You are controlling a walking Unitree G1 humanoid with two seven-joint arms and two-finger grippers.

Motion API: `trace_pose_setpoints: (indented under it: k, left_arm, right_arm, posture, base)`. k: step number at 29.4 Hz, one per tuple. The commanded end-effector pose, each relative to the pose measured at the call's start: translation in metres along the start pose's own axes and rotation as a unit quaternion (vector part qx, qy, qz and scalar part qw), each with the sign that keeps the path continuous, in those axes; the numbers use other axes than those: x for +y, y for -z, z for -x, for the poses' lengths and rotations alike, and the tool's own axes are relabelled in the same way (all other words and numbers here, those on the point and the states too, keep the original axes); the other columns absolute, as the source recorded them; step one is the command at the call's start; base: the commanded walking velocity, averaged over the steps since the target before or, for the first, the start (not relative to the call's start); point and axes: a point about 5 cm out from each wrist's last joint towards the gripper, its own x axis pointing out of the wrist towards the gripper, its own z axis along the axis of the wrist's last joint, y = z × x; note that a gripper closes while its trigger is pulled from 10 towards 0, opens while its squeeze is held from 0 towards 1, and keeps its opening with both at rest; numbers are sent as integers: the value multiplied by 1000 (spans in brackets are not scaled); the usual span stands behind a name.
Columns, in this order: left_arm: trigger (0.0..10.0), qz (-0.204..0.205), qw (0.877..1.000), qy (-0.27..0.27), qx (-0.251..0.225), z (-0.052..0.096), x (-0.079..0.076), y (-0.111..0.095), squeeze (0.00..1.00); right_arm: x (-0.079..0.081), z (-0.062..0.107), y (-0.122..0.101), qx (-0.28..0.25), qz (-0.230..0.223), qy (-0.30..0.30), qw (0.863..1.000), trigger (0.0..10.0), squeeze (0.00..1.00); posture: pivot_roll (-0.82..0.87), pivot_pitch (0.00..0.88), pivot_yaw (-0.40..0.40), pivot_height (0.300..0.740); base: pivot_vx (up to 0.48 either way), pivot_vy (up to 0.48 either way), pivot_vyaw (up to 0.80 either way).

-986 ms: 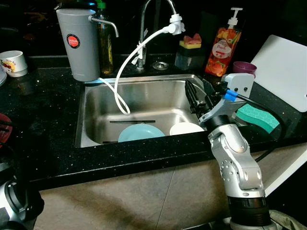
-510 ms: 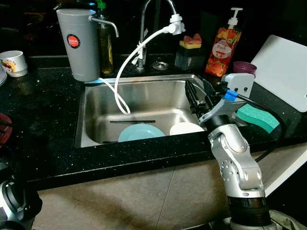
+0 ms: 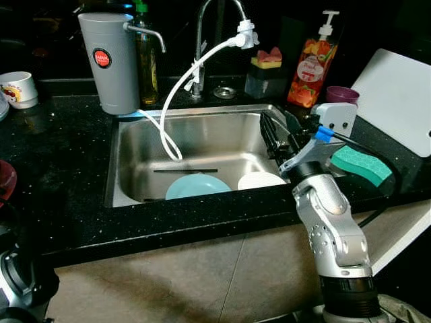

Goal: Kitchen organization

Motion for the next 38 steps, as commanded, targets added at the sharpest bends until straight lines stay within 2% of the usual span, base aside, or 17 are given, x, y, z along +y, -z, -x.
trace_pose_setpoints:
  k: [1, 8, 11, 25, 28, 32, 35, 38]
  left_arm:
    - [10000, -12, 1000, -5, 11, -3, 3, 5, 0]
    - [10000, 15, 999, 50, -14, 6, -14, -3, 0]
    - [10000, 27, 996, 85, -29, 14, -25, -9, 0]
    - [10000, 31, 992, 113, -41, 20, -34, -14, 0]
    - [10000, 46, 989, 138, -34, 24, -40, -18, 0]
    - [10000, 61, 981, 182, -16, 30, -50, -19, 0]
    - [10000, 76, 968, 237, 27, 39, -66, -13, 0]
    - [10000, 55, 955, 287, 47, 49, -78, -5, 0]
  right_arm:
    - [-3, -1, -2, -5, 1, 6, 1000, 10000, 0]
    - [-3, -1, -2, -5, 1, 7, 1000, 10000, 0]
    - [-3, -1, -2, -5, 1, 8, 1000, 10000, 0]
    - [-2, -1, -2, -4, 1, 7, 1000, 10000, 0]
    - [-2, -2, -2, -4, 1, 6, 1000, 10000, 0]
    - [-2, -2, -1, -4, 2, 5, 1000, 10000, 0]
    - [-2, -2, -1, -4, 2, 5, 1000, 10000, 0]
    - [-2, -2, -1, -4, 2, 5, 1000, 10000, 0]
  posture:
    - [113, 180, -54, 740]
    - [113, 180, -54, 740]
    - [111, 181, -54, 740]
    - [111, 181, -54, 740]
    - [112, 174, -56, 740]
    - [112, 171, -57, 740]
    - [112, 171, -57, 740]
    - [112, 171, -57, 740]
  base:
    - [0, 0, 0]
    - [0, 0, 0]
    - [0, 0, 0]
    - [0, 0, 0]
    - [0, 0, 0]
    - [0, 0, 0]
    - [0, 0, 0]
    - [0, 0, 0]
